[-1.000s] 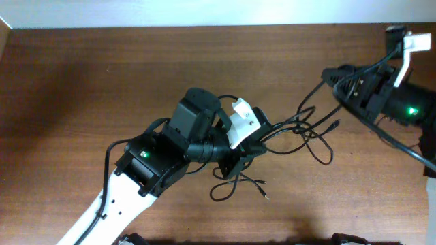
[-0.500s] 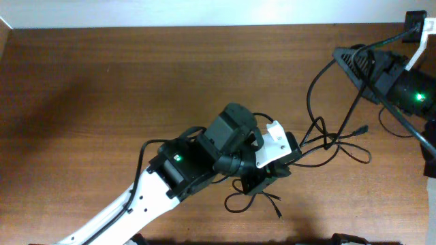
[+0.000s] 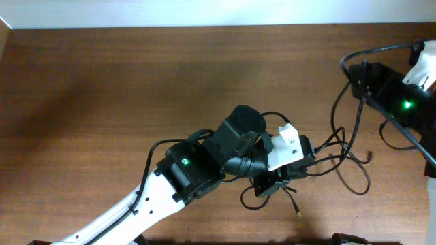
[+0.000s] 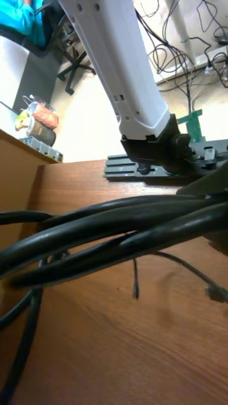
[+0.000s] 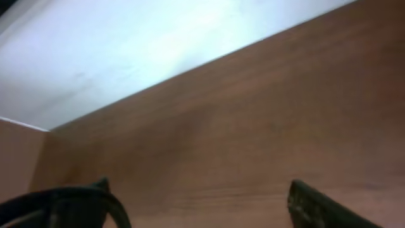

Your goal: Untangle cables

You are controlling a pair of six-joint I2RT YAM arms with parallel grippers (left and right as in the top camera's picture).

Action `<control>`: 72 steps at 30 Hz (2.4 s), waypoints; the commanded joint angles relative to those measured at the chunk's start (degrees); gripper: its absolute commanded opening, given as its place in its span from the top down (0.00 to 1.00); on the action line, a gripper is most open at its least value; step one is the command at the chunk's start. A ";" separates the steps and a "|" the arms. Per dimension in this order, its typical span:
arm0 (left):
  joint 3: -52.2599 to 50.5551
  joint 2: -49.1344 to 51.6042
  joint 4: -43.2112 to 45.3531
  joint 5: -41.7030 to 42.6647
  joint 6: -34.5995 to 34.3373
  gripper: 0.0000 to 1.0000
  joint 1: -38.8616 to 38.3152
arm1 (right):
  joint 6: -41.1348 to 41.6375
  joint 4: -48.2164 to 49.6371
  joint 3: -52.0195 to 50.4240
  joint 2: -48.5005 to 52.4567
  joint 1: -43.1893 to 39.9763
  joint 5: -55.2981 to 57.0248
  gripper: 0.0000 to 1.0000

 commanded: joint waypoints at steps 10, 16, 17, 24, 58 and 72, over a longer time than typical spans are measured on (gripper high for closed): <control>0.59 -2.40 4.70 7.87 -7.91 1.00 5.42 | -6.27 -6.12 0.63 0.83 -0.42 4.35 0.01; 0.59 -2.40 4.74 7.72 -7.93 1.00 5.44 | -7.54 -10.82 0.63 2.73 -0.44 4.35 0.01; 0.59 -2.40 4.81 7.63 -8.04 1.00 5.73 | -7.96 -12.07 0.63 2.93 -0.44 4.33 0.01; 0.59 -2.54 12.31 18.03 -11.96 1.00 7.67 | -13.75 -16.85 0.59 9.27 -0.44 6.34 0.01; 0.57 -15.80 -5.18 7.23 -12.46 1.00 28.17 | -13.35 -10.19 0.61 17.77 -8.68 8.46 0.01; 0.57 -15.80 -0.09 1.42 -20.94 1.00 28.17 | -49.55 -26.73 0.61 16.59 -8.61 -27.17 0.01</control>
